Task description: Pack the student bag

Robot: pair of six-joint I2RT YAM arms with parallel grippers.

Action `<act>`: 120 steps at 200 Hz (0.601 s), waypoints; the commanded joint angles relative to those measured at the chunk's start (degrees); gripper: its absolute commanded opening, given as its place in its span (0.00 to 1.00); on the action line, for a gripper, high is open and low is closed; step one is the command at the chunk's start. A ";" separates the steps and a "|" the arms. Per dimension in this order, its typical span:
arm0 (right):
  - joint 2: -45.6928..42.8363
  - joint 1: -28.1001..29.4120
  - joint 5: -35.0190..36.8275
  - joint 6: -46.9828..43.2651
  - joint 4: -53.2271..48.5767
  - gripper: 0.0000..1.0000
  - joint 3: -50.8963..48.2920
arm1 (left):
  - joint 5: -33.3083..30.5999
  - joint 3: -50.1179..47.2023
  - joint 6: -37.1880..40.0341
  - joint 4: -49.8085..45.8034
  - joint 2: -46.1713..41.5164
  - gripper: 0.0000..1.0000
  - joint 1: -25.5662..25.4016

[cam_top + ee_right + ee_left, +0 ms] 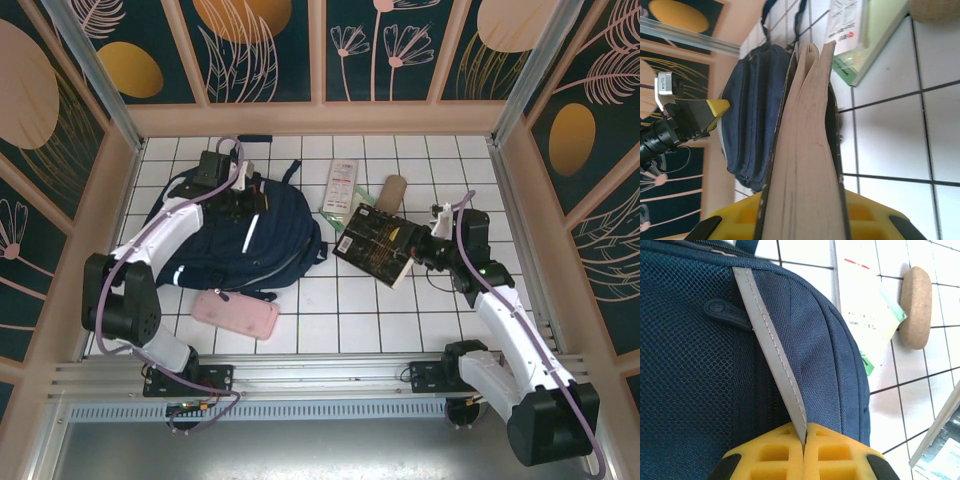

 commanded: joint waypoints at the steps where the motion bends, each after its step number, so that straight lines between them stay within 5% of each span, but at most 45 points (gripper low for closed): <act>1: 1.28 0.48 -6.23 4.26 13.09 0.00 -0.44 | 0.45 4.70 2.23 -4.27 -5.49 0.00 -0.16; 39: 5.93 6.46 -4.47 6.59 19.51 0.00 2.48 | 1.12 10.99 3.04 -7.98 -9.95 0.00 -0.17; 120: 17.77 13.95 -7.10 17.10 37.17 0.00 4.67 | 18.72 19.15 -1.03 -5.48 -9.42 0.00 -0.09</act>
